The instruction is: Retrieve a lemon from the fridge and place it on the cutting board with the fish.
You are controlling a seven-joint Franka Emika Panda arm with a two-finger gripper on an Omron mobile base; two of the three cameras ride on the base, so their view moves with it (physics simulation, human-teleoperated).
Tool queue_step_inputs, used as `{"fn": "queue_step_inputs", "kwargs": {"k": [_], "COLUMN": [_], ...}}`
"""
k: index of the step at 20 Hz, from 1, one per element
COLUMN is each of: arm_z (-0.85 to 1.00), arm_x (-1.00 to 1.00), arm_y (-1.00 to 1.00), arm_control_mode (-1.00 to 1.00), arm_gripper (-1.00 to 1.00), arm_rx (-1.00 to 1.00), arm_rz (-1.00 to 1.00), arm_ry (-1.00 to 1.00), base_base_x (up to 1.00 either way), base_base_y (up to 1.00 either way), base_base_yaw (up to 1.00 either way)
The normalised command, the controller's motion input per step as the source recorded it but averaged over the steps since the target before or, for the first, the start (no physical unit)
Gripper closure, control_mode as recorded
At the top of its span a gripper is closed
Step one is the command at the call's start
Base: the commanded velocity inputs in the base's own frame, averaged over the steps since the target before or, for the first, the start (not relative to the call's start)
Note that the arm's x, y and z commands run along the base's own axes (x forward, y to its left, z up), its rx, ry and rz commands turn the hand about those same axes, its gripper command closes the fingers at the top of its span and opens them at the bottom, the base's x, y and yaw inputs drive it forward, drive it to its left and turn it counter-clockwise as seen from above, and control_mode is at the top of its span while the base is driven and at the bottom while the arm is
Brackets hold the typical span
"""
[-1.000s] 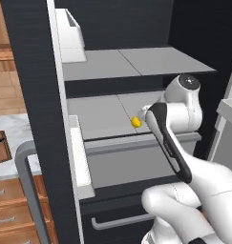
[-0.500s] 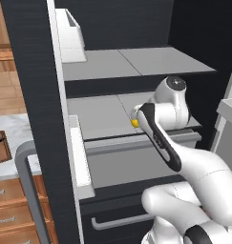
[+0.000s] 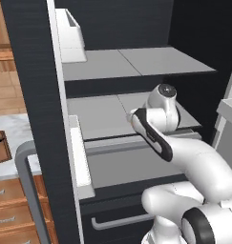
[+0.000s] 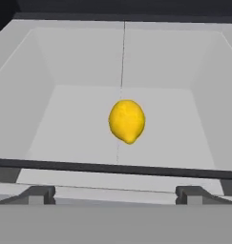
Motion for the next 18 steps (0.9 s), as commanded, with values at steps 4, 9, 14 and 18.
{"fn": "queue_step_inputs", "kwargs": {"k": [4, 9, 14, 18], "arm_z": [-0.26, -0.22, -0.16, -0.08], "arm_x": [0.43, 0.37, 0.27, 0.39], "arm_y": [-0.06, -0.06, -0.06, 0.0], "arm_control_mode": [-1.0, -1.0, -1.0, -1.0], "arm_gripper": [-1.0, -1.0, -1.0, -1.0], "arm_rx": [-0.02, -0.04, -0.04, 0.0], "arm_rz": [0.0, -0.01, -0.02, 0.0], "arm_ry": [0.01, 0.03, 0.01, 0.0], "base_base_x": [0.0, 0.0, 0.0, 0.0], "base_base_y": [0.0, 0.0, 0.0, 0.0], "base_base_yaw": [0.0, 0.0, 0.0, 0.0]}}
